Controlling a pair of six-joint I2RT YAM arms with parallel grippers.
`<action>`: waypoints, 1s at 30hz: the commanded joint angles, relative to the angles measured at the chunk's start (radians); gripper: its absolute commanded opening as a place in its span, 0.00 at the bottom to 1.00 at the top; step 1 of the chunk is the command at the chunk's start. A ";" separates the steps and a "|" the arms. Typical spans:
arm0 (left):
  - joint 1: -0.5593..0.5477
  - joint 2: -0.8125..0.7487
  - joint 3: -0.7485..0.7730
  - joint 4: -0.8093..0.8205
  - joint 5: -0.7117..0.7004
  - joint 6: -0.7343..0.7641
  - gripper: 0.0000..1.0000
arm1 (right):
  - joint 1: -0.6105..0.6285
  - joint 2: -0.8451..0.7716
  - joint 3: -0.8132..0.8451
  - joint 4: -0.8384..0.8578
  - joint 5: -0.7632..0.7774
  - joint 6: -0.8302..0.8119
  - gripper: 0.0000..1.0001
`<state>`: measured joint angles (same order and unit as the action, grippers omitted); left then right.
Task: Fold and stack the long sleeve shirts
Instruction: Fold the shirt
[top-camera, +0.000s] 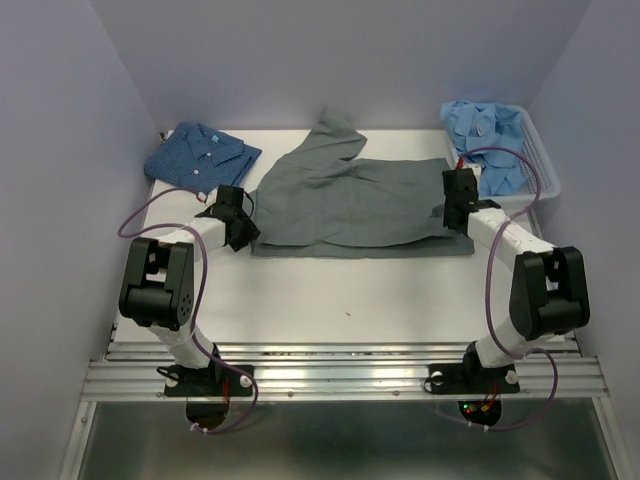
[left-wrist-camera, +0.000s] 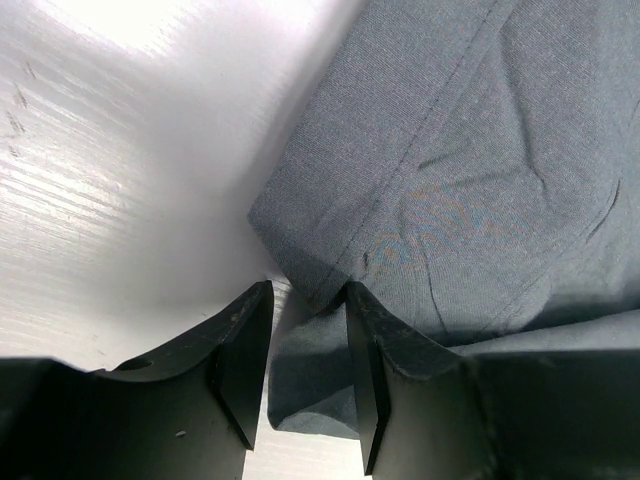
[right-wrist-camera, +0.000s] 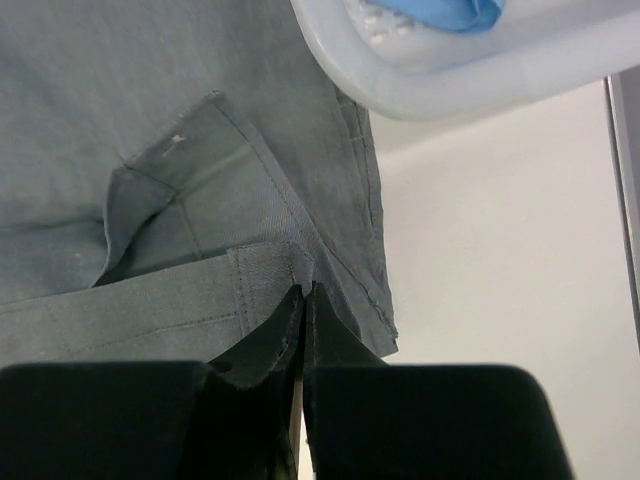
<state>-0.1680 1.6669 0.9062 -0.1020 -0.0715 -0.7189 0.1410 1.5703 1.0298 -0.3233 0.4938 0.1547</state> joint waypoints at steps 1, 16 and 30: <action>0.005 0.008 0.010 -0.071 -0.008 0.033 0.47 | 0.003 0.007 -0.026 0.119 0.086 -0.004 0.02; 0.005 -0.124 0.060 -0.139 0.035 0.093 0.62 | 0.003 0.083 -0.050 0.106 0.105 0.103 0.62; -0.083 -0.130 0.195 -0.076 0.304 0.193 0.98 | 0.012 -0.204 -0.040 0.242 -0.648 0.155 1.00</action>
<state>-0.1989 1.5162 1.0164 -0.2310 0.1230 -0.5808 0.1455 1.3918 0.9829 -0.2279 0.1459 0.2741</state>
